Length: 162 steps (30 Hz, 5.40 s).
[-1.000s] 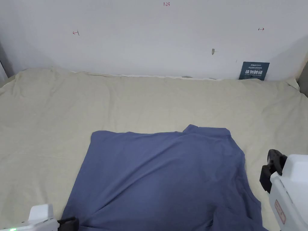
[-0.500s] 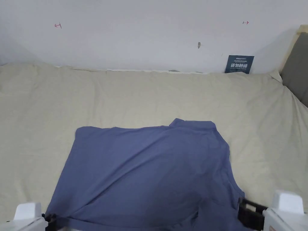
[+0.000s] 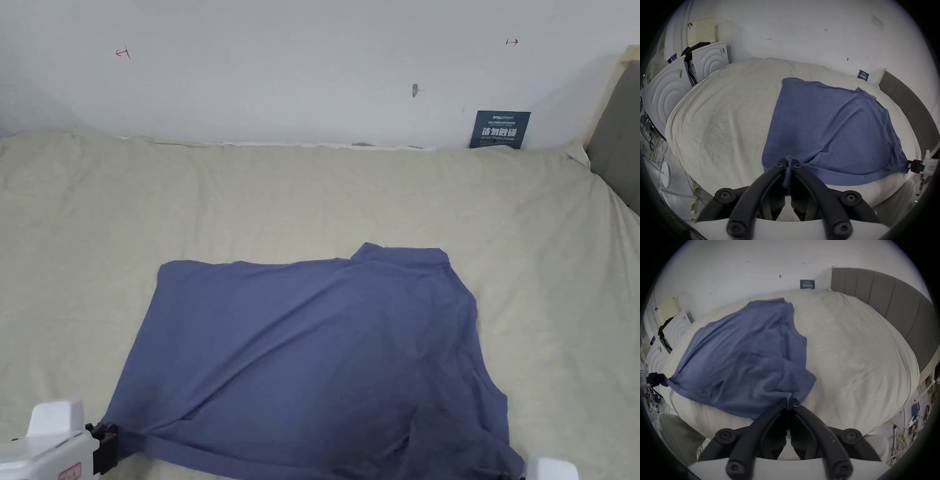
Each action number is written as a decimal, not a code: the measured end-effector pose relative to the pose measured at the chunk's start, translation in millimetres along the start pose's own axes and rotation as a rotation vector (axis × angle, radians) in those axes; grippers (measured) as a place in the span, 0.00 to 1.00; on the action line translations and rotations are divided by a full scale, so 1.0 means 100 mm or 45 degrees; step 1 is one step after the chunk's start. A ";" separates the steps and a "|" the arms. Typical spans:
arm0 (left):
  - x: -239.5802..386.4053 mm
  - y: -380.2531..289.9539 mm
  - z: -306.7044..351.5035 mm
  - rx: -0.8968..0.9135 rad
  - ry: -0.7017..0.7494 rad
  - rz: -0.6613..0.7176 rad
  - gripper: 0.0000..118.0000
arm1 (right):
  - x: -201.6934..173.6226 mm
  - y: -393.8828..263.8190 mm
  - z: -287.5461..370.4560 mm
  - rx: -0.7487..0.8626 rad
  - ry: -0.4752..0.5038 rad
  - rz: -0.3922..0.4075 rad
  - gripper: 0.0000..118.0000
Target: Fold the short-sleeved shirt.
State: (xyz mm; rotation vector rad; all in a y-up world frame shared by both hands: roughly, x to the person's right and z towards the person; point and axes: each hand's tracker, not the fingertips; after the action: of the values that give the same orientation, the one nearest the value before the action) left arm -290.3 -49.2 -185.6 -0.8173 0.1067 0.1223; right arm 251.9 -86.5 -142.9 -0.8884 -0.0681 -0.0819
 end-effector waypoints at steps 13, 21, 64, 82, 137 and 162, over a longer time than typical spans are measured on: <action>0.08 0.97 -0.43 0.145 0.022 -0.022 0.04 | -0.22 1.41 -0.05 0.305 -0.055 0.070 0.04; 0.16 1.38 -1.20 0.020 0.073 -0.047 0.04 | -0.30 1.97 -0.96 0.141 -0.104 0.073 0.04; 1.01 0.67 0.85 0.859 -0.033 -0.165 0.00 | -0.76 1.17 1.20 0.907 -0.069 0.154 0.01; 0.23 0.98 -0.54 -0.033 -0.001 -0.030 0.97 | -0.75 1.40 0.85 0.800 -0.073 0.174 0.01; -0.34 -0.11 -0.46 -0.286 0.003 0.065 0.04 | 0.11 0.04 -0.28 -0.153 0.022 -0.152 0.11; 0.84 1.10 1.19 0.825 -0.085 -0.005 0.94 | -0.83 1.41 1.58 0.898 -0.016 0.124 0.93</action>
State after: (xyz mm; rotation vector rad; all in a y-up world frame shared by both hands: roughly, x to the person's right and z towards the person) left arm -218.3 118.6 -196.0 -0.1669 0.0748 0.1020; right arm 179.1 128.4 -160.2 -0.1865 -0.0594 0.0399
